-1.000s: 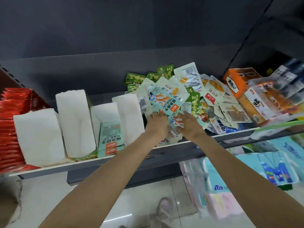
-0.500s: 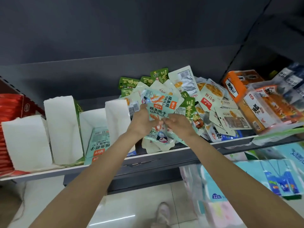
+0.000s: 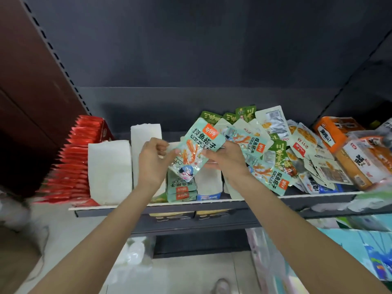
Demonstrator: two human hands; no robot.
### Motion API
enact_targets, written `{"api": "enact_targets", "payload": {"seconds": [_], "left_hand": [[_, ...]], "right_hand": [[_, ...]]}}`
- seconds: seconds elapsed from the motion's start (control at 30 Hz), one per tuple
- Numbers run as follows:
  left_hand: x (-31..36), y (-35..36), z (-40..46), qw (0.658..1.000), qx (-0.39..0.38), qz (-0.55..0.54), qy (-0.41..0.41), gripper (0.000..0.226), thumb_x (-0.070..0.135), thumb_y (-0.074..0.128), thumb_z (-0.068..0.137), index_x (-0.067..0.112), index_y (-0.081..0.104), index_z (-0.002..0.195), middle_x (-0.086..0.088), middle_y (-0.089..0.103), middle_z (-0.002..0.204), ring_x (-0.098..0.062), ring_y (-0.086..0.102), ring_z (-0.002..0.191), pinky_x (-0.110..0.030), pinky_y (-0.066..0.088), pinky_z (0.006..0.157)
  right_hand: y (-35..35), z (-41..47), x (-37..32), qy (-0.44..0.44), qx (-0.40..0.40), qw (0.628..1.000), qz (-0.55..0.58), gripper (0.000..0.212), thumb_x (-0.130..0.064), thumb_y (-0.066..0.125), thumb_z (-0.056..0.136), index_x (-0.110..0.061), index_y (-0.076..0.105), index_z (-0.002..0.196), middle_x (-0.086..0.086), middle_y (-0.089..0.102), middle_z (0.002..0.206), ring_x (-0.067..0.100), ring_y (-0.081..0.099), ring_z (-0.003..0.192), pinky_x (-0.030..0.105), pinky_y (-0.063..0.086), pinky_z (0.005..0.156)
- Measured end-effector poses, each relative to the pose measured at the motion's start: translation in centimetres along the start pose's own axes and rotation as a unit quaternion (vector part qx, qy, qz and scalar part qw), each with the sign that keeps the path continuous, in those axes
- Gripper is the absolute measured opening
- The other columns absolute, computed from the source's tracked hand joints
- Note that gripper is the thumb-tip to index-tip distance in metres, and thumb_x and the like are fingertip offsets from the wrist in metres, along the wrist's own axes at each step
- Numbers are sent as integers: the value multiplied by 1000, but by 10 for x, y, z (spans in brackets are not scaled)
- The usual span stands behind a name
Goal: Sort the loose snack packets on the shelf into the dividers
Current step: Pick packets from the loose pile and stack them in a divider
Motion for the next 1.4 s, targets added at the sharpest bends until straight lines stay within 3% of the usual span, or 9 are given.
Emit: {"api": "enact_targets", "payload": {"seconds": [0.17,0.23,0.3,0.43,0.6,0.77,0.97,1.23,1.4], "left_hand": [[-54,-10,-2,991,-90,68,-66,39,19,62,90,6,53,126,-11,60,122,-20,59,98,-21,38,79],[-61,0,-7,984,-147,63,-73,41,18,57,93,8,50,132,-10,58,128,-23,60,108,-21,39,86],[-66,11,-11,979,-184,36,-81,42,16,56,94,9,49,134,-11,59,126,-25,60,110,-29,44,97],[-76,19,-14,974,-204,-10,-101,41,13,58,92,11,52,132,-12,66,116,-26,60,107,-43,49,94],[-70,13,-16,984,-170,18,-57,35,17,56,93,12,56,128,-5,67,113,-23,63,101,-38,51,91],[-15,2,-26,968,-86,190,143,35,28,53,95,25,55,130,7,65,118,-16,65,96,-33,53,80],[28,62,-38,958,-185,113,188,33,21,55,93,21,58,126,2,65,117,-14,64,93,-31,53,83],[81,207,-56,927,-354,59,112,36,4,53,91,0,53,126,-17,58,123,-26,56,113,-28,42,94],[62,268,-40,921,-349,172,31,29,17,52,93,-2,51,114,-21,54,117,-33,50,111,-34,40,84]], "right_hand": [[35,-4,-11,-140,25,932,-333,8,-16,67,84,-17,62,90,-7,61,71,7,56,60,13,42,52],[47,-6,-2,-148,-8,902,-405,11,-15,65,86,-16,55,83,-4,59,68,13,51,61,19,35,50],[56,-8,12,-154,-59,884,-437,4,-8,64,86,-8,61,88,7,68,89,22,60,81,26,45,67],[65,-10,47,-118,-166,799,-566,34,-3,58,87,-17,58,118,11,56,122,27,56,105,39,47,90],[71,-19,69,-135,-236,705,-655,58,0,51,87,-16,38,141,5,38,146,18,26,137,33,32,110],[67,-22,54,-134,-217,795,-551,51,-15,53,92,-16,39,142,0,35,149,15,22,140,27,17,114],[-31,-11,29,-137,35,887,-440,32,-7,52,91,-12,60,121,8,60,122,24,55,106,18,34,79],[-177,15,102,60,82,868,-487,74,-21,68,83,-12,29,145,13,35,145,28,30,135,41,32,109],[-197,26,104,11,49,829,-558,77,-21,68,83,-15,25,146,11,37,141,27,29,134,37,32,107]]}}
Point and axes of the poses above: each hand's wrist, its own z-axis towards the middle knuckle, its own y-axis out of the palm, x = y × z, the point moved 8 cm from there along z, towards the middle knuckle
